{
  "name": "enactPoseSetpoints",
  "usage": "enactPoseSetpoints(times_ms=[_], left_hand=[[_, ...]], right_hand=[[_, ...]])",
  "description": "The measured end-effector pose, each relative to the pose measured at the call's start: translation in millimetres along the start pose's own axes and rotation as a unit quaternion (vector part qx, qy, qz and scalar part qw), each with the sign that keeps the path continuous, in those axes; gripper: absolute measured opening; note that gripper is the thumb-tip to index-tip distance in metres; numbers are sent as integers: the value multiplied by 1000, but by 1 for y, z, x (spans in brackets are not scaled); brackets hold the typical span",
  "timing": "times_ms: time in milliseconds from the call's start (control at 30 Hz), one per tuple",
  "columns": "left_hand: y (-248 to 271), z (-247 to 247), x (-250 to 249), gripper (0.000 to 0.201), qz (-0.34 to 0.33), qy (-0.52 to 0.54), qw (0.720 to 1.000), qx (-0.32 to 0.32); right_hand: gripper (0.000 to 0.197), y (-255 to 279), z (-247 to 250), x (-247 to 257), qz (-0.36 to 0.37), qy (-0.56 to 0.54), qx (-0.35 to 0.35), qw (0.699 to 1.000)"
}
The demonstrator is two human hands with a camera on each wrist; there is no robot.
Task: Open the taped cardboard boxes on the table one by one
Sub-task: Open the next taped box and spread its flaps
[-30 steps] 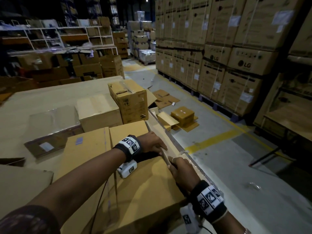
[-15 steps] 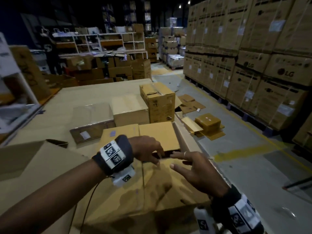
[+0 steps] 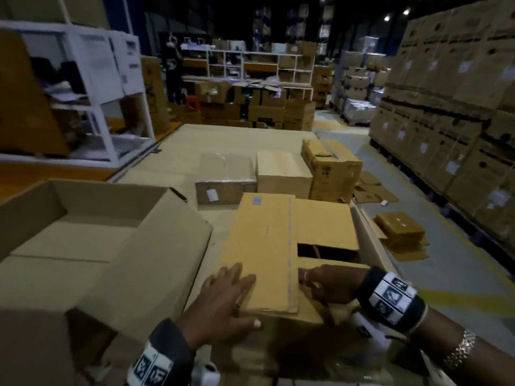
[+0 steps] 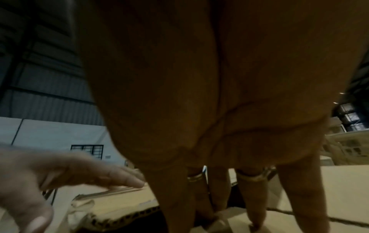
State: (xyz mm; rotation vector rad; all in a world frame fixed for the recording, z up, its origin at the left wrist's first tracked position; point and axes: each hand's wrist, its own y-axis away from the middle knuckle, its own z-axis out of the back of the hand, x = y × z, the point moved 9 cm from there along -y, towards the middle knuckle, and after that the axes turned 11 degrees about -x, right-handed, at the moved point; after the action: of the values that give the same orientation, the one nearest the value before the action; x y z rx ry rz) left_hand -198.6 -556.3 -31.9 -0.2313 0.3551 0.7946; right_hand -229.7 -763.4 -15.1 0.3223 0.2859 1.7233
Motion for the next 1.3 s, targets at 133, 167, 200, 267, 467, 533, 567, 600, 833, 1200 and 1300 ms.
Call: enactPoseSetpoints(times_ms=[133, 167, 200, 267, 467, 533, 567, 600, 833, 1200, 1300], left_hand=[[11, -2, 17, 98, 70, 96, 989, -85], [12, 2, 14, 96, 68, 108, 986, -110], [11, 7, 10, 91, 67, 113, 980, -147], [13, 23, 4, 77, 79, 127, 961, -234], [36, 38, 8, 63, 175, 306, 871, -342], [59, 43, 18, 85, 241, 295, 827, -413], [69, 42, 23, 99, 281, 275, 810, -435], [79, 41, 28, 111, 317, 243, 801, -446], [104, 39, 41, 149, 350, 76, 813, -459], [63, -8, 27, 88, 283, 122, 904, -295], [44, -19, 31, 78, 299, 167, 907, -245]], right_hand=[[49, 5, 35, 0, 25, -39, -51, 998], [56, 8, 50, 6, 53, -69, -73, 994], [62, 9, 65, 13, 85, -98, -96, 987], [68, 6, 94, 24, 119, -100, -141, 978], [74, -37, 143, 68, 199, -61, -237, 949], [71, -63, 135, 85, 237, -47, -219, 946], [69, -76, 125, 92, 250, -40, -196, 947], [66, -91, 112, 96, 260, -33, -174, 949], [75, -128, 72, 114, 311, -32, -117, 942], [40, -146, 33, 117, 300, 60, -121, 944], [40, -157, 41, 115, 282, 51, -89, 954]])
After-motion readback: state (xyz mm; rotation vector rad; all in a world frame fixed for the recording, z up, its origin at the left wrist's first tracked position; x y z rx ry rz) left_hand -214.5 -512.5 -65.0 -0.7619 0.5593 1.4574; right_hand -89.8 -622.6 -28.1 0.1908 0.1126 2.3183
